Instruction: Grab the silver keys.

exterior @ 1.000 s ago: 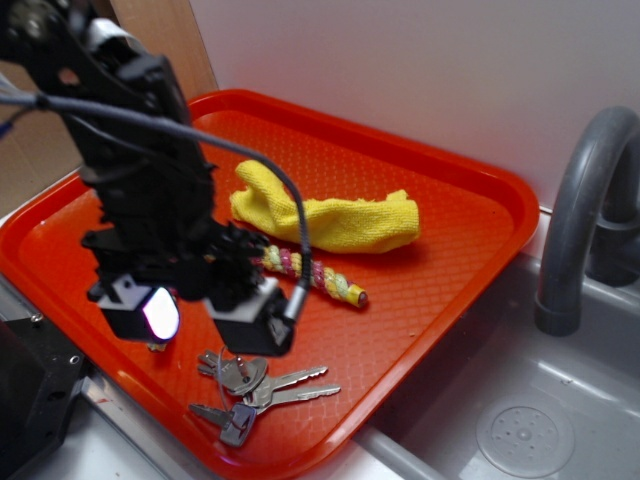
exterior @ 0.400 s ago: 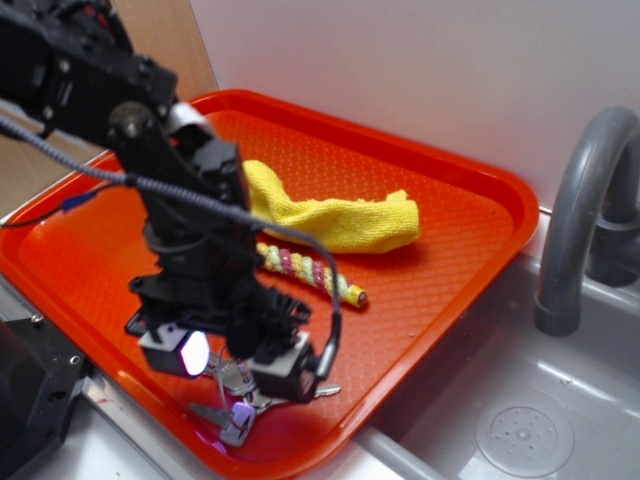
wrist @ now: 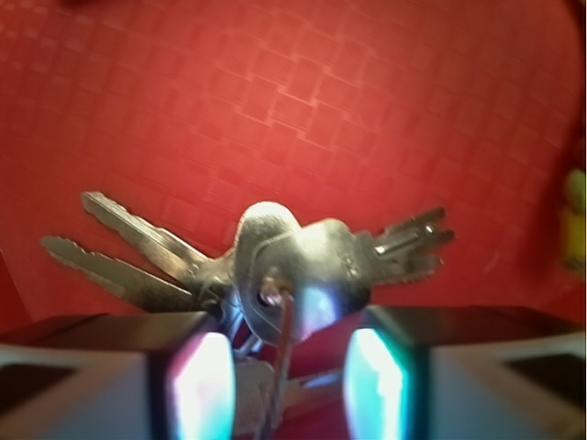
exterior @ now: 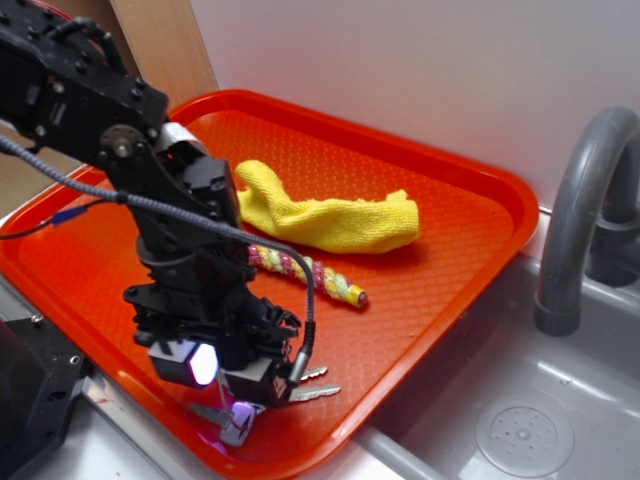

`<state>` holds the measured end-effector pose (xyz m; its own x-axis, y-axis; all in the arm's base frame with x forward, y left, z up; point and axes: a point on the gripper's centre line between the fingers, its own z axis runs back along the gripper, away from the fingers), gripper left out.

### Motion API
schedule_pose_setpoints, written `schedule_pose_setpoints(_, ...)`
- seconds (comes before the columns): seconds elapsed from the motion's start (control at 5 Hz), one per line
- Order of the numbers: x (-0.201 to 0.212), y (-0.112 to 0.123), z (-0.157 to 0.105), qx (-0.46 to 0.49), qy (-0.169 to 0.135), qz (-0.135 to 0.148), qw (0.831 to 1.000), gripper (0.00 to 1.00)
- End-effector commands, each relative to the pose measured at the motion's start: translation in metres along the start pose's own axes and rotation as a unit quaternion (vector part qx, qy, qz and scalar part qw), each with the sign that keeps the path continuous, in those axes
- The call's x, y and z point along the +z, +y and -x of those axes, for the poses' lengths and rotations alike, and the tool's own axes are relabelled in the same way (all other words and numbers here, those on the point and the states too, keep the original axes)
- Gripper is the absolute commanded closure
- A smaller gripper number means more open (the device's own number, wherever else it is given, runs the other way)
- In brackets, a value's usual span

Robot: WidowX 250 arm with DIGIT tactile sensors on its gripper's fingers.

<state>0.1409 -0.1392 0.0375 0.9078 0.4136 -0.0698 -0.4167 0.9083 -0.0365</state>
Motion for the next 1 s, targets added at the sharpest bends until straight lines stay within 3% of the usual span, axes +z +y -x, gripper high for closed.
schedule_pose_setpoints(0.0,0.028,-0.002,-0.014,-0.020,-0.022,0.010,1.000,1.00)
schedule_pose_setpoints(0.4,0.125,0.022,-0.027,-0.070,-0.074,0.050,0.994,1.00)
schedule_pose_setpoints(0.6,0.178,0.033,-0.049,-0.196,-0.150,0.009,0.969,1.00)
schedule_pose_setpoints(0.8,0.203,0.040,-0.079,-0.224,-0.189,-0.040,0.955,1.00)
